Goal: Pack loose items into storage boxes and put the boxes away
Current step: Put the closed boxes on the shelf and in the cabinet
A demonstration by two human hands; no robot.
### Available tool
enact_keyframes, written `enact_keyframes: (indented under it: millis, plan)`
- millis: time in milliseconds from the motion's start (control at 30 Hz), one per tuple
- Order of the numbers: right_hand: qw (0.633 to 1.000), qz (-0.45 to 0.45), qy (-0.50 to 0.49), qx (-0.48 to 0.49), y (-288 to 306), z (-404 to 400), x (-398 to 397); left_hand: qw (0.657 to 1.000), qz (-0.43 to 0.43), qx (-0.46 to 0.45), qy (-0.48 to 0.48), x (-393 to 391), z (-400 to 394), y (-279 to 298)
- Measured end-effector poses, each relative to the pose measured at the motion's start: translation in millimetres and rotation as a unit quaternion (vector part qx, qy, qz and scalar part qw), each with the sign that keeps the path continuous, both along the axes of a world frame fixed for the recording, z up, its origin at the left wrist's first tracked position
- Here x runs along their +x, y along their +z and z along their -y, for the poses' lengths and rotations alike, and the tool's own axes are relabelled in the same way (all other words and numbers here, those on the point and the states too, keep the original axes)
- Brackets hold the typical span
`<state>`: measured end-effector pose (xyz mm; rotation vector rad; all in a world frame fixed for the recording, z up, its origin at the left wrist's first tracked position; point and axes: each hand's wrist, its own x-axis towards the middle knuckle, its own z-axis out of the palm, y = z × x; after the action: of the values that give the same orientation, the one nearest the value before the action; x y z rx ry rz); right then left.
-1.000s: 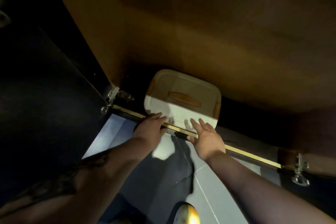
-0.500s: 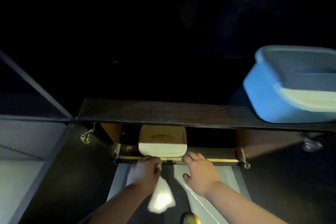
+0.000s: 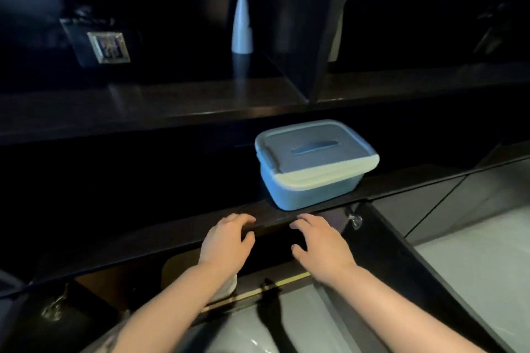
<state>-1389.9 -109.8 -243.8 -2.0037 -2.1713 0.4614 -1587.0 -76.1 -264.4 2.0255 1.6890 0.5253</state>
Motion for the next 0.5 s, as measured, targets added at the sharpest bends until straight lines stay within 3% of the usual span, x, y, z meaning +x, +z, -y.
enact_keyframes:
  millis: [267,433,500]
  plan:
    - [0.992,-0.092,-0.021,0.089,26.2,-60.2,115.1,0.993,0.069,0.083,0.043,89.9,-58.6,39.9]
    - [0.987,-0.086,-0.032,0.129,29.4,-122.4,180.0,0.991,0.016,0.027,0.129,123.9,-100.5,34.1]
    - [0.990,-0.046,-0.045,0.126,27.0,-146.4,195.6,0.986,0.019,-0.008,0.166,130.3,-111.8,29.2]
